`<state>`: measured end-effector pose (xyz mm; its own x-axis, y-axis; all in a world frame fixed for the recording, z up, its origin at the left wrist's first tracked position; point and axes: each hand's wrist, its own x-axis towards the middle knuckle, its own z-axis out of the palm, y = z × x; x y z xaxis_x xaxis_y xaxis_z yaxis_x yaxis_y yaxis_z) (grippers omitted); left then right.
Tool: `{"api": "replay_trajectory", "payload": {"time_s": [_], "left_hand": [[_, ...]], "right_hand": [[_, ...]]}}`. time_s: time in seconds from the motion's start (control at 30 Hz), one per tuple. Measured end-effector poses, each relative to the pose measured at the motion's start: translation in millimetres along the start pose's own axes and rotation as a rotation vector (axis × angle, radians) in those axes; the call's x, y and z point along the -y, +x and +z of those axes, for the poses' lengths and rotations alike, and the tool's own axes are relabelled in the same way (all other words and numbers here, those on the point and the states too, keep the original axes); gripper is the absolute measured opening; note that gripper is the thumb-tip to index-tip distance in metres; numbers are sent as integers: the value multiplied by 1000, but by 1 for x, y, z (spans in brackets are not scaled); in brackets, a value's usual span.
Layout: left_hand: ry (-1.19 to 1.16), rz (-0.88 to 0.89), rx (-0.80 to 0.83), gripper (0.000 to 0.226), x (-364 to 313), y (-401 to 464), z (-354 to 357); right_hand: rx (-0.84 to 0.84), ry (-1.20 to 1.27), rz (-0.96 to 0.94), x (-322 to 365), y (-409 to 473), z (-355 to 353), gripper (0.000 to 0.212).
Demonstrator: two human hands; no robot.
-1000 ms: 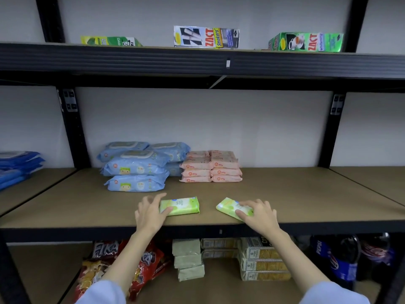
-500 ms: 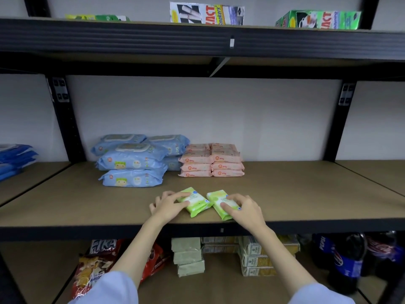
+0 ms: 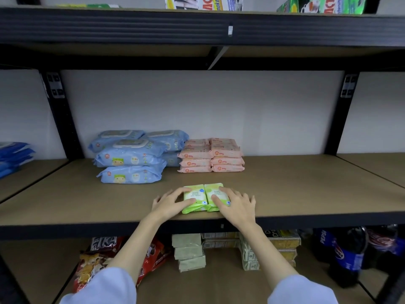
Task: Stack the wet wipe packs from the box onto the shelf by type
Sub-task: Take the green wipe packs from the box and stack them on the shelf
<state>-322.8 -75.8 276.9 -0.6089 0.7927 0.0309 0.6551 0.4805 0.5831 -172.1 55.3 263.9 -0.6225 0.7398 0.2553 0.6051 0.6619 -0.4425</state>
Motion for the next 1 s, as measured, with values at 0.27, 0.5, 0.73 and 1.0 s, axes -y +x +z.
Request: {"api": "replay_trajectory", "payload": {"time_s": [0.27,0.5,0.73,1.0], "left_hand": [[88,11,18,55,-5,-3,2],[106,11,17,56,-3,-2,3],[-151,106,-123,59,-1,-26,4],[-33,335,-413,52,25,-134,65]], "right_hand": [[70,12,-9,2,-3,-1,56],[62,-8,-6,2,-4,-1,56],[28,75,-95,-9,-23,-10,58],[-204,59,-282,-44,-127,36,46]]}}
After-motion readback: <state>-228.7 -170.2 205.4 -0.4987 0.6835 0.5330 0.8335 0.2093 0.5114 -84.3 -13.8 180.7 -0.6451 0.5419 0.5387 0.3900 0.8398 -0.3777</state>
